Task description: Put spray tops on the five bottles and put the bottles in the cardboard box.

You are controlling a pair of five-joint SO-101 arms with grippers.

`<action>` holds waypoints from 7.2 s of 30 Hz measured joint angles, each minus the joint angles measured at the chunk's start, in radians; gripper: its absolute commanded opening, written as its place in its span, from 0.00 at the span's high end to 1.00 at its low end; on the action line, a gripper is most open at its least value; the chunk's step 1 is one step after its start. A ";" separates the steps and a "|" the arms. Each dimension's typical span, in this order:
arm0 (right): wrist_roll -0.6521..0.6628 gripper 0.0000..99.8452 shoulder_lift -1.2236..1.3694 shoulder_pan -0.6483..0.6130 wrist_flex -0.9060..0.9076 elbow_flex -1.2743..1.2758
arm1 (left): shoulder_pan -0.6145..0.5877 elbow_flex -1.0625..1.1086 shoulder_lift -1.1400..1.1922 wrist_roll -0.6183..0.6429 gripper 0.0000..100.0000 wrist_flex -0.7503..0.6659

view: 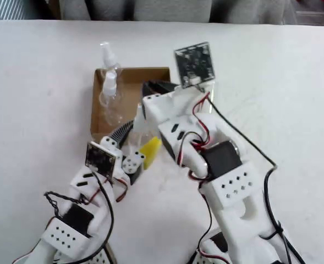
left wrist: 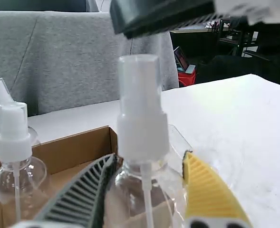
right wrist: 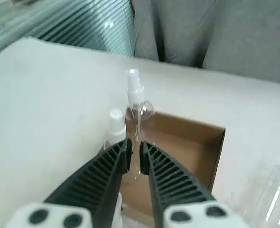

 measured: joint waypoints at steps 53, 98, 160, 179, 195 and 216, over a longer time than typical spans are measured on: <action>0.009 0.98 -0.614 0.304 -0.407 0.997 | -0.097 0.005 0.000 0.003 0.97 -0.354; 0.009 0.98 -0.802 0.302 -0.408 1.138 | -0.212 -0.522 1.671 0.003 0.97 -1.482; 0.011 0.98 -0.802 0.273 -0.408 1.155 | -0.273 -1.037 2.010 0.006 0.97 -1.277; 0.011 0.98 -0.802 0.273 -0.408 1.155 | -0.273 -0.858 1.734 0.006 0.97 -1.165; 0.011 0.98 -0.802 0.273 -0.408 1.171 | -0.387 -0.624 1.175 0.006 0.97 -0.752; 0.011 0.98 -0.802 0.273 -0.408 1.171 | -0.457 -0.448 1.149 0.009 0.97 -0.741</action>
